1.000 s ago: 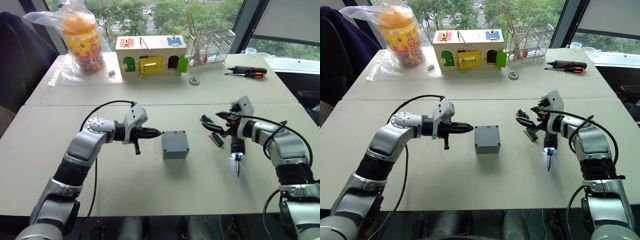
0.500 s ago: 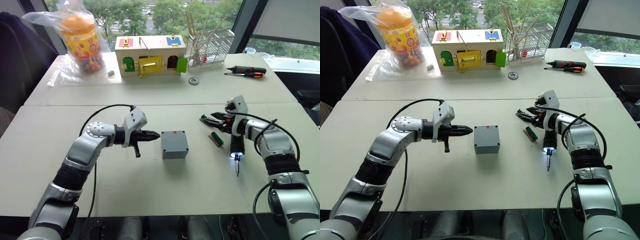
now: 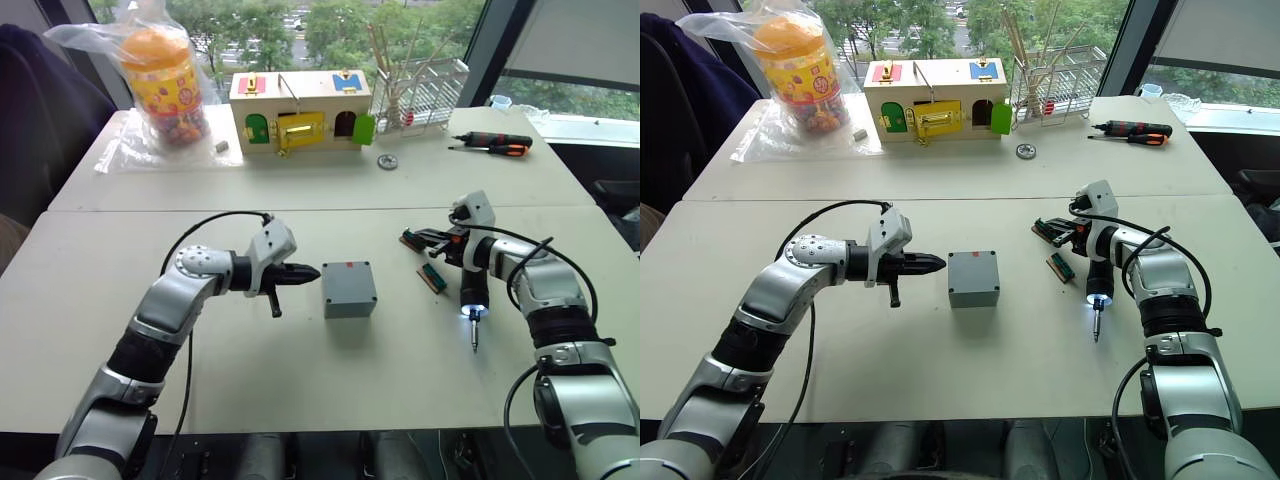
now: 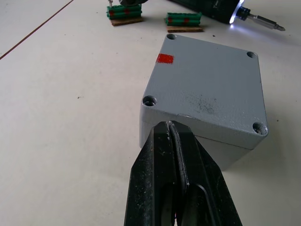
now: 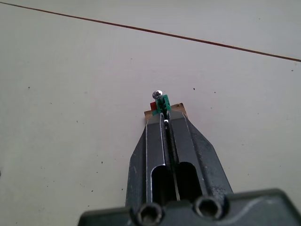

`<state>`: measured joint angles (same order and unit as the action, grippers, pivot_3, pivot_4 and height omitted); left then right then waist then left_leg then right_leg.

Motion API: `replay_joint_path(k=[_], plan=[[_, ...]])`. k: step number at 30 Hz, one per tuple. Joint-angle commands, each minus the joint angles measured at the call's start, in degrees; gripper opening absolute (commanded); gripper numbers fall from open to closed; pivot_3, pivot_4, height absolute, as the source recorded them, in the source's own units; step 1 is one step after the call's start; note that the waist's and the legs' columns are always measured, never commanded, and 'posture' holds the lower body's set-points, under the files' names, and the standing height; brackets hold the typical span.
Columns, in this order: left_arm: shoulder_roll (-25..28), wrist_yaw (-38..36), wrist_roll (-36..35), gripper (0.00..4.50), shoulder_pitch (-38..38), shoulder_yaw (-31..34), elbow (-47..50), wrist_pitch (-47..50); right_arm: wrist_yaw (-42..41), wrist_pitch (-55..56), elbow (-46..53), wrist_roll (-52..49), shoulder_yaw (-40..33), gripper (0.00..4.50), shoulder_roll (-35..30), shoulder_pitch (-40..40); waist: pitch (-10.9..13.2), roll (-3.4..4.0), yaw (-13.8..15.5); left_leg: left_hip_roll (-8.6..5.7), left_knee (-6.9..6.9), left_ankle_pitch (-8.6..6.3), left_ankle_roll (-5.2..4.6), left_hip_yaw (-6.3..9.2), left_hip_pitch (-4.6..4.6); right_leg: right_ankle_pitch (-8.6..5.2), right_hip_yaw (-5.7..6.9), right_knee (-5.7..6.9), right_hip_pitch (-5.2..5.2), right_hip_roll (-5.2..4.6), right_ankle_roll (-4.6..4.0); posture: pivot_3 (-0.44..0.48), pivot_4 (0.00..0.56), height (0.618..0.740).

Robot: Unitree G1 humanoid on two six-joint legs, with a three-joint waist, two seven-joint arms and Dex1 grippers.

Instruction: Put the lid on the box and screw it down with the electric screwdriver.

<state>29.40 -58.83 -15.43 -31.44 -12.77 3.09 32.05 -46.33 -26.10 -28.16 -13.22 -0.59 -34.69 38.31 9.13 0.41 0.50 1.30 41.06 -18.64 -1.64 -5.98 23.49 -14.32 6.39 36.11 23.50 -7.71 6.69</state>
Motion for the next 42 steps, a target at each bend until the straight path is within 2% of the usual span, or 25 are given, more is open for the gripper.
replay_joint_path(k=[1,11,16,19,21,28,42], plan=[[0.3,-0.3,0.0,0.00,-0.4,0.0,0.7,-1.2,0.5,-1.1,4.3,-1.0,-2.0,0.02,-0.2,0.4,0.0,0.00,0.0,0.00,0.00,0.00,0.00,0.00,0.00,0.00,0.00,0.00,0.00,0.00,0.00,0.000,0.150,0.711],[0.7,-0.9,-1.1,0.00,-0.6,1.2,1.0,-0.8,1.9,-6.8,16.4,-3.0,-5.2,0.02,-2.8,-2.2,0.0,0.01,0.1,0.01,0.00,0.00,0.00,0.01,0.00,0.00,0.00,0.00,0.00,-0.01,0.00,0.000,0.150,0.711],[2.4,-2.1,-4.7,0.00,-0.3,3.7,3.8,2.3,-1.1,-14.7,32.0,-10.5,-6.8,0.02,-3.5,-7.0,0.0,0.01,0.0,0.06,-0.03,0.00,0.01,0.05,0.00,0.00,-0.01,0.00,0.02,0.01,0.00,0.000,0.150,0.711],[5.0,-4.2,-7.3,0.00,0.5,4.4,6.9,4.8,-2.7,-21.4,43.4,-16.9,-5.0,0.02,-2.8,-11.3,0.0,0.01,0.0,0.08,-0.04,0.00,0.01,0.07,0.00,0.00,0.00,0.00,0.02,0.04,0.00,0.000,0.150,0.711],[5.2,-4.1,-9.0,0.00,0.6,4.9,8.2,6.5,-1.8,-23.8,46.8,-18.9,-4.2,0.02,-1.6,-12.9,0.0,0.01,0.0,0.08,-0.04,0.00,0.01,0.08,0.00,0.00,0.00,-0.01,0.02,0.03,0.00,0.000,0.150,0.711],[4.5,-2.0,-11.0,0.00,0.2,4.5,10.0,8.4,1.7,-24.4,48.3,-19.5,-1.5,0.02,1.3,-14.6,0.0,0.01,0.1,0.00,0.03,-0.01,-0.01,0.13,0.00,0.00,-0.01,-0.01,-0.03,-0.02,0.00,0.000,0.150,0.711],[4.0,-0.8,-10.6,0.00,0.1,3.6,9.5,7.8,2.6,-21.6,43.9,-17.6,-0.5,0.02,0.9,-12.9,0.0,0.01,0.2,0.02,-0.02,-0.01,-0.01,0.12,0.00,0.00,0.00,-0.01,-0.01,0.02,-0.01,0.000,0.150,0.711]])
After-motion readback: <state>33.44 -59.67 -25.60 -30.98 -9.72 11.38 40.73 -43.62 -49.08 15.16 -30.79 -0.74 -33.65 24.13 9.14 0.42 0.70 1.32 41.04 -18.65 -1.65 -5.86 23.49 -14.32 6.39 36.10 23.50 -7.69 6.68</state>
